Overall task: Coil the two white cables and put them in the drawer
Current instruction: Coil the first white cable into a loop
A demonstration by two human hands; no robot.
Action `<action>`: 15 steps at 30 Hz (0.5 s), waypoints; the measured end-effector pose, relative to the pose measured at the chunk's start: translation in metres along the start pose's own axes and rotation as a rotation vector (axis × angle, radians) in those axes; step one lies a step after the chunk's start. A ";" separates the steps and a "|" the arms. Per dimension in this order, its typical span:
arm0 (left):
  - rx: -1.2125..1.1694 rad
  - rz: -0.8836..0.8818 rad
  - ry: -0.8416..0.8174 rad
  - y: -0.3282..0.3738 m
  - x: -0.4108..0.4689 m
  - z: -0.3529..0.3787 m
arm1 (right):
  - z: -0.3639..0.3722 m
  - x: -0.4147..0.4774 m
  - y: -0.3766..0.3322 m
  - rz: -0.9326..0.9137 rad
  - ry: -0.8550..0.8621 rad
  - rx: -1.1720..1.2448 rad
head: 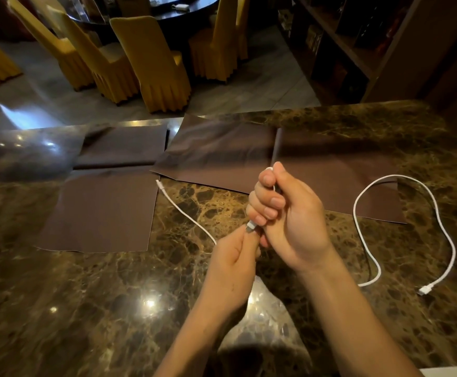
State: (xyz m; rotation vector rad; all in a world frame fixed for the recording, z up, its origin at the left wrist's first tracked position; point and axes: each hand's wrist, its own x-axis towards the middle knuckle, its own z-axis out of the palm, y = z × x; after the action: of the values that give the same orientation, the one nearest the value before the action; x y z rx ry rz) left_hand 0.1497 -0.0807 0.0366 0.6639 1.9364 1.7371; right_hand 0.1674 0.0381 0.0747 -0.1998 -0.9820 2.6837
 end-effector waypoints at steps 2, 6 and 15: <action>0.086 0.004 -0.007 -0.001 -0.004 -0.003 | -0.001 0.001 0.001 -0.002 0.034 -0.045; 0.227 0.043 -0.051 0.001 -0.007 -0.003 | -0.008 0.005 0.005 -0.048 0.093 -0.185; 0.390 -0.008 -0.067 0.010 -0.009 -0.017 | -0.026 0.001 0.025 -0.162 0.067 -0.871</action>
State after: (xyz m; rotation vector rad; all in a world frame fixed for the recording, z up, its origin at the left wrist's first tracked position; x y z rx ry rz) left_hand 0.1466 -0.0990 0.0485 0.8337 2.2470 1.3207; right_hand 0.1669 0.0359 0.0382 -0.3508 -1.9746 1.9263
